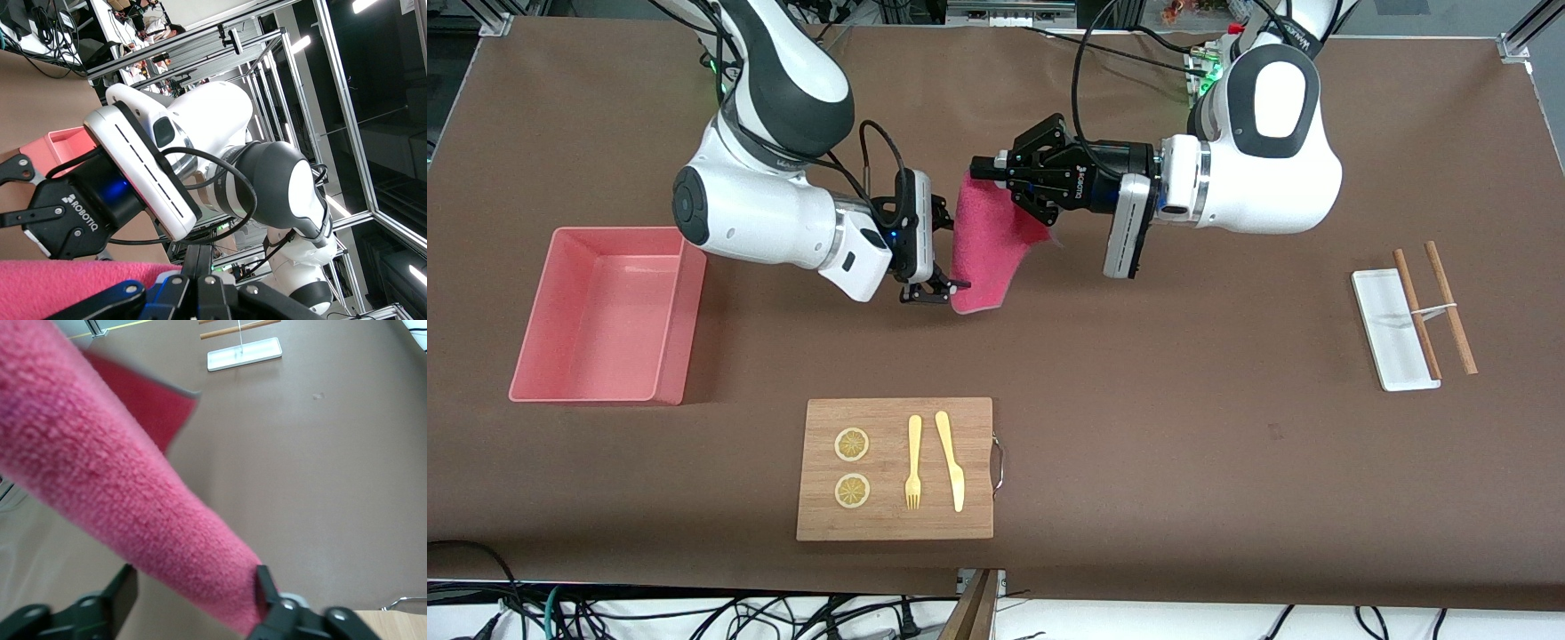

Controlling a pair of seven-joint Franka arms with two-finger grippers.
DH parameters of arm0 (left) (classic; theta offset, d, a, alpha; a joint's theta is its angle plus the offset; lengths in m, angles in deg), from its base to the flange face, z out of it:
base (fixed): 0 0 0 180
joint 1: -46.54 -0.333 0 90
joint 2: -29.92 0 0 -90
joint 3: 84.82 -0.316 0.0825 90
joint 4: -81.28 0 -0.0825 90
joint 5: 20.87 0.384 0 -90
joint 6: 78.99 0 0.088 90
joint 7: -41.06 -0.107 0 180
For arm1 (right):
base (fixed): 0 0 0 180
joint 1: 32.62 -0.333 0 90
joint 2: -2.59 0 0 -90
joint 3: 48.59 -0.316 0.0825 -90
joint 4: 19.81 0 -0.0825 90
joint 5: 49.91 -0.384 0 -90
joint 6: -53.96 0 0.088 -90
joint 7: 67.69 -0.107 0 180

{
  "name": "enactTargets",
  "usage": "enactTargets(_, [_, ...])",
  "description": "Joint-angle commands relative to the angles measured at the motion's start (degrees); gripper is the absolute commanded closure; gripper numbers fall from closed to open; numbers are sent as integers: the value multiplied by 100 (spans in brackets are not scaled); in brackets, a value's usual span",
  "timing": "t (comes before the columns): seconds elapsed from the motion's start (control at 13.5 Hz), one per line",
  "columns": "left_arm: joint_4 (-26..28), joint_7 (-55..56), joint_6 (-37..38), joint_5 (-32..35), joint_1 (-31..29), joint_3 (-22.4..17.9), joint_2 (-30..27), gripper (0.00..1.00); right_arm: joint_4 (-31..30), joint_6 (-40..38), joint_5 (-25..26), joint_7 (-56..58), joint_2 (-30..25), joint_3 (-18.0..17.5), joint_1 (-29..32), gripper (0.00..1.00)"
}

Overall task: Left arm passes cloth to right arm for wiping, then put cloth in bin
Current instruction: 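Grasp the cloth with the right gripper and open the left gripper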

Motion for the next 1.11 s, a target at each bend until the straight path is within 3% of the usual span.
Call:
enactTargets(0.0, [-153,-55,-62,-95,56,2,97,100,43,78,-195,-135,67,19,-80,75])
enactTargets(0.15, [-153,-55,-62,-95,56,2,97,100,43,78,-178,-241,76,19,-80,100])
enactTargets(0.67, [-153,-46,-62,-113,56,2,97,100,87,-10,-133,-241,-3,46,-10,100])
enactTargets(0.74, [-153,-46,-62,-87,56,2,97,42,87,-114,-133,-241,-3,55,-1,100])
enactTargets(0.81, [-153,-46,-62,-69,47,-7,80,0,96,-211,-133,-241,-3,55,7,100])
enactTargets(1.04, [-153,-46,-62,-52,47,-16,80,0,140,-396,-133,-241,-20,160,16,100])
